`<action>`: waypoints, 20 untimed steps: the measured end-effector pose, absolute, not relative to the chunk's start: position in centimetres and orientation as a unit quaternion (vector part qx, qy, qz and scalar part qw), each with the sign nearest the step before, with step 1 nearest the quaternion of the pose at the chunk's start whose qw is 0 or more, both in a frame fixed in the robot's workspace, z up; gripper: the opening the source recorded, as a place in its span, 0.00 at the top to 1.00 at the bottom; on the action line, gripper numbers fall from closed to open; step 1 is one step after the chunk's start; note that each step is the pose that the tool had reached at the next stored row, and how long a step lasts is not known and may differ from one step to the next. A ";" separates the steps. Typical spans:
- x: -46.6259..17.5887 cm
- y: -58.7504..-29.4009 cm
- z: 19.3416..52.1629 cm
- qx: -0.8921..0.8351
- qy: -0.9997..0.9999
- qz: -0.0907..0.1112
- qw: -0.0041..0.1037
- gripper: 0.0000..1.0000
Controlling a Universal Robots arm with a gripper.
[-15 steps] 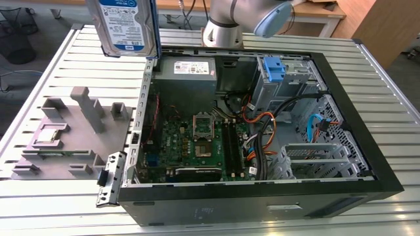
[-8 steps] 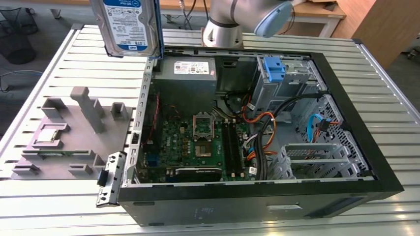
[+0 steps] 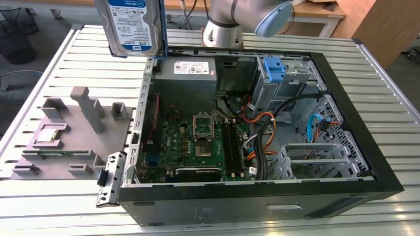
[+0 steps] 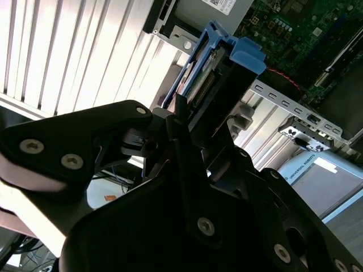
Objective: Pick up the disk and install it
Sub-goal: 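Pick up the disk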
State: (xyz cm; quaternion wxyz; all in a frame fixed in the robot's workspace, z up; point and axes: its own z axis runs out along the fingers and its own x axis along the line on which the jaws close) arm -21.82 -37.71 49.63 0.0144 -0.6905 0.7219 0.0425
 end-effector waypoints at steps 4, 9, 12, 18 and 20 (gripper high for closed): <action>-21.5 -37.7 49.6 -0.691 0.722 0.043 0.014 0.65; -21.1 -37.7 49.6 -0.691 0.722 0.043 0.014 0.65; -20.9 -37.7 49.6 -0.691 0.722 0.043 0.014 0.65; -20.6 -37.7 49.6 -0.691 0.722 0.043 0.014 0.65; -20.5 -37.7 49.6 -0.691 0.722 0.043 0.014 0.65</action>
